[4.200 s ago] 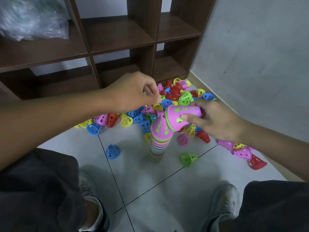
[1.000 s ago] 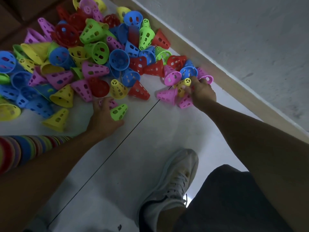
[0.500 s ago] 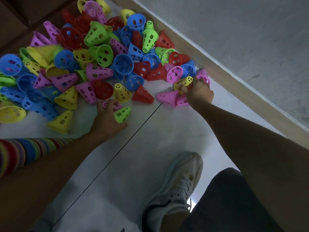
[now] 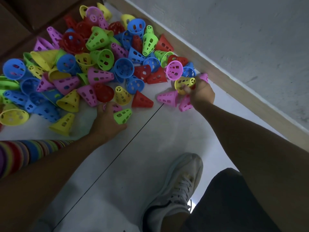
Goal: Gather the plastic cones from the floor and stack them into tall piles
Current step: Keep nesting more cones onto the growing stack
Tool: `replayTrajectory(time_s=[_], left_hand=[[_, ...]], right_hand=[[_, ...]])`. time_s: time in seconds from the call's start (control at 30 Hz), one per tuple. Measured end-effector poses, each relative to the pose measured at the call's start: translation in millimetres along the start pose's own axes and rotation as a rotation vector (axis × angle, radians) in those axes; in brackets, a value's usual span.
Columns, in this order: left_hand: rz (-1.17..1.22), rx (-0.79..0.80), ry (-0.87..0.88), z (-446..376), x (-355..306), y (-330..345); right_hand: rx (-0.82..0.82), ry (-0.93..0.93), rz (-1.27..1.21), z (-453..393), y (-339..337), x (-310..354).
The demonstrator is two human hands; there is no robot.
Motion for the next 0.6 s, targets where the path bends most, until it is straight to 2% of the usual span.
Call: replayTrajectory(time_s=[0.23, 0.6], left_hand=[[0.019, 0.003, 0.019, 13.7, -7.3, -7.8], [0.026, 0.010, 0.047, 38.3, -26.5, -25.4]], right_hand=[[-0.022, 0.046, -0.025, 14.4, 0.2, -0.9], [0.037, 0.169, -0.333, 36.2, 2.5, -12.8]])
Point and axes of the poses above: each hand's wrist, its own z-axis away from the middle knuckle, its own y-axis out of the palm, x = y × z, the point moved 10 cm from there along -z, towards the middle knuckle, and after that the axes turned 6 degrees about x, right-handed, at the moved point
